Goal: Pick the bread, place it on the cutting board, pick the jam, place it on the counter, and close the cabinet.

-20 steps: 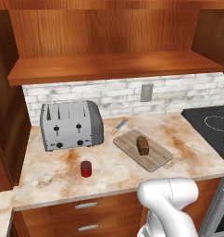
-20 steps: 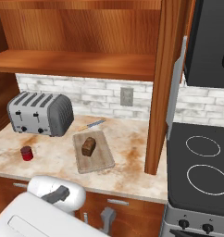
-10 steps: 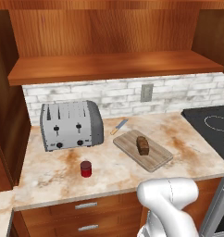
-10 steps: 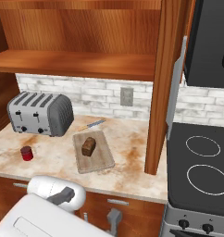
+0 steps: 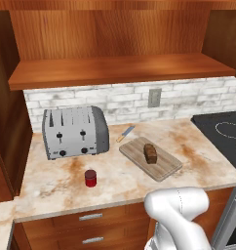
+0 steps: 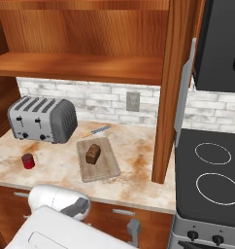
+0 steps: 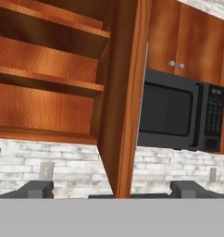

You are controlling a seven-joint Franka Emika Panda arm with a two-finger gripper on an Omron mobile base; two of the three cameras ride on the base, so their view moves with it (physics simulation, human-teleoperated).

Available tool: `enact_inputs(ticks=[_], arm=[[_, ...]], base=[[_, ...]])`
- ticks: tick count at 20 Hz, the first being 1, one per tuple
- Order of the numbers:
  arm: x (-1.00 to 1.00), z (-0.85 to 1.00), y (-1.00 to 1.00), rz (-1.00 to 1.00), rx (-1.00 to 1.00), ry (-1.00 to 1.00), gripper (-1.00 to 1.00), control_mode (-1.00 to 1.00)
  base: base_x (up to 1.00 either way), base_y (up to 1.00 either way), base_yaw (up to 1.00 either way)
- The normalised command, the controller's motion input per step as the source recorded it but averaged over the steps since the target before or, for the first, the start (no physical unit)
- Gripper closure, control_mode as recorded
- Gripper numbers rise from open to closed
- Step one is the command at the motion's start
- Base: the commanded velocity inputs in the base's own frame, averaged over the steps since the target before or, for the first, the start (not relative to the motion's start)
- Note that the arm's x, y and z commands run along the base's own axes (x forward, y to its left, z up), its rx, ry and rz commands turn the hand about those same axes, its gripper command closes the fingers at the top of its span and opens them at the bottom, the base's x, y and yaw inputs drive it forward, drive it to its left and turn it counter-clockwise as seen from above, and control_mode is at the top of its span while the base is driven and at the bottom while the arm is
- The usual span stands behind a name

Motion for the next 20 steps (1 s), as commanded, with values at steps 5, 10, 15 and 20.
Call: enact_inputs(ticks=[5, 10, 15, 20], arm=[[0.00, 0.00, -0.20, 0.06, 0.00, 0.00, -1.00, -1.00], [0.00, 0.00, -0.18, 0.06, 0.00, 0.00, -1.00, -1.00], [0.00, 0.00, -0.18, 0.07, 0.00, 0.00, -1.00, -1.00], [0.00, 0.00, -0.15, 0.07, 0.00, 0.00, -1.00, -1.00]], base=[[0.00, 0.00, 0.00], [0.00, 0.00, 0.00], [0.00, 0.00, 0.00], [0.00, 0.00, 0.00]])
